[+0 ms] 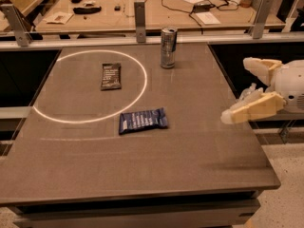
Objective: Move redbull can near rxbar chocolate
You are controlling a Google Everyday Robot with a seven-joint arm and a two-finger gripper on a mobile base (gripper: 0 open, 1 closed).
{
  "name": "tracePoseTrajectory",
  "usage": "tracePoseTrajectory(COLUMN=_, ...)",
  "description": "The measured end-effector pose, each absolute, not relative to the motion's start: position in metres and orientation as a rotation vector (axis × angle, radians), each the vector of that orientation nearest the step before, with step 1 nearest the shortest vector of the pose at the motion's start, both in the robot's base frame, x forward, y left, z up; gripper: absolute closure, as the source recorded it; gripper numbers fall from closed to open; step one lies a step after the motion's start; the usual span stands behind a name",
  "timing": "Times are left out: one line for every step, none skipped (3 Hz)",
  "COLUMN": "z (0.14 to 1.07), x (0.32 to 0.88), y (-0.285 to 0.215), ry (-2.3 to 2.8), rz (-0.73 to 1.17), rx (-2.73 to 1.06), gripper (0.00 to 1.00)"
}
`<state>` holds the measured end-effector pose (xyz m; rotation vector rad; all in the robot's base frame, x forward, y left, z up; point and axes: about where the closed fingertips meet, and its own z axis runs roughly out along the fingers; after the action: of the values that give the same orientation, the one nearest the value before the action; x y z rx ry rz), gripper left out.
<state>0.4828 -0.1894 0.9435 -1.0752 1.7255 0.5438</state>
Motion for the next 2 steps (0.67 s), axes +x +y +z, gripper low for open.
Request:
tracePoseTrajectory(z=0.928, x=0.527, y=-0.19, ry=1.721, rz=0.504, rx=-0.992, gripper=0.0)
tracePoseTrajectory(z=0.925, x=0.576, y=-0.191, ry=1.652, rz=0.48, rx=-0.953, gripper=0.0)
